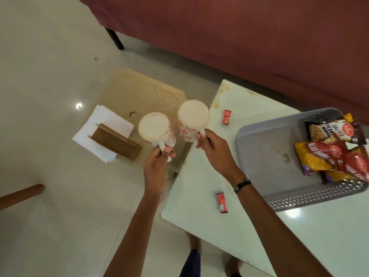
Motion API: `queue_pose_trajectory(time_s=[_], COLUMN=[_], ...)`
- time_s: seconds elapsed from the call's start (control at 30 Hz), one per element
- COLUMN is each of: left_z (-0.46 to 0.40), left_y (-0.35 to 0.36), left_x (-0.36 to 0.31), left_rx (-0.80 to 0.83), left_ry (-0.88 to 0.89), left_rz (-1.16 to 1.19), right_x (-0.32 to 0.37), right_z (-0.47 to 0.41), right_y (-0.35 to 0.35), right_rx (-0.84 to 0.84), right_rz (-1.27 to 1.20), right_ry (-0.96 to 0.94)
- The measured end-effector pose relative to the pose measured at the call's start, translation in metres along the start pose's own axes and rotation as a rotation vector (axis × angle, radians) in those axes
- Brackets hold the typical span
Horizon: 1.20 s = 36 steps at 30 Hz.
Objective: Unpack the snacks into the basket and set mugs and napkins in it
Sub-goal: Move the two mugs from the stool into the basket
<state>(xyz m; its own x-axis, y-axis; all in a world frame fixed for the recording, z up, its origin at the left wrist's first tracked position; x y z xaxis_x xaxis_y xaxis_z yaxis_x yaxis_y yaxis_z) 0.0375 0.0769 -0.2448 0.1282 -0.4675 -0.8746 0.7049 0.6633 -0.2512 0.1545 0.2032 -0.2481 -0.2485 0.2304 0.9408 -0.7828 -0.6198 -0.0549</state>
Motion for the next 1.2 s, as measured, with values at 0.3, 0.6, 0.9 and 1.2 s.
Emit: queue_pose_trajectory(time_s=[0.3,0.6,0.9,1.2], left_z=[0.071,0.089,0.067,0.056], left_y=[0.125,0.266,0.312,0.315], left_x=[-0.036,-0.022,0.012,0.027], left_rx=[0.326,0.485,0.409,0.409], left_ry=[0.076,0.047,0.023,0.018], left_rz=[-0.023,-0.106,-0.183,-0.194], right_x=[-0.022,-0.047,-0.079,-0.099], right_z=[0.115,0.164,0.170,0.150], right_y=[-0.153,-0.263,-0.288,-0.271], right_rx=[-0.363,-0.487,-0.456,-0.298], right_rz=[-0.010,-0.005,0.020,0.115], right_ry=[0.009,0.036,0.023,-0.030])
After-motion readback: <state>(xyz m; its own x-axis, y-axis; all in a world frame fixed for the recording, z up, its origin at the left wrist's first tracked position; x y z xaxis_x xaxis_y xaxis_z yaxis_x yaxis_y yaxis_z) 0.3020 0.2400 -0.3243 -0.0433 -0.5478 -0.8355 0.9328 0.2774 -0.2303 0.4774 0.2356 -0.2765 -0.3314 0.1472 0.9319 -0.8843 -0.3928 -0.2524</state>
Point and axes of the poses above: each hand's wrist, its own z-axis away from the middle knuckle, its own y-axis out of the palm, x = y × z, the point moved 4 cm from there along -z, towards the middle knuckle, and after that the axes turned 14 degrees about -z, right-handed, at the moved point
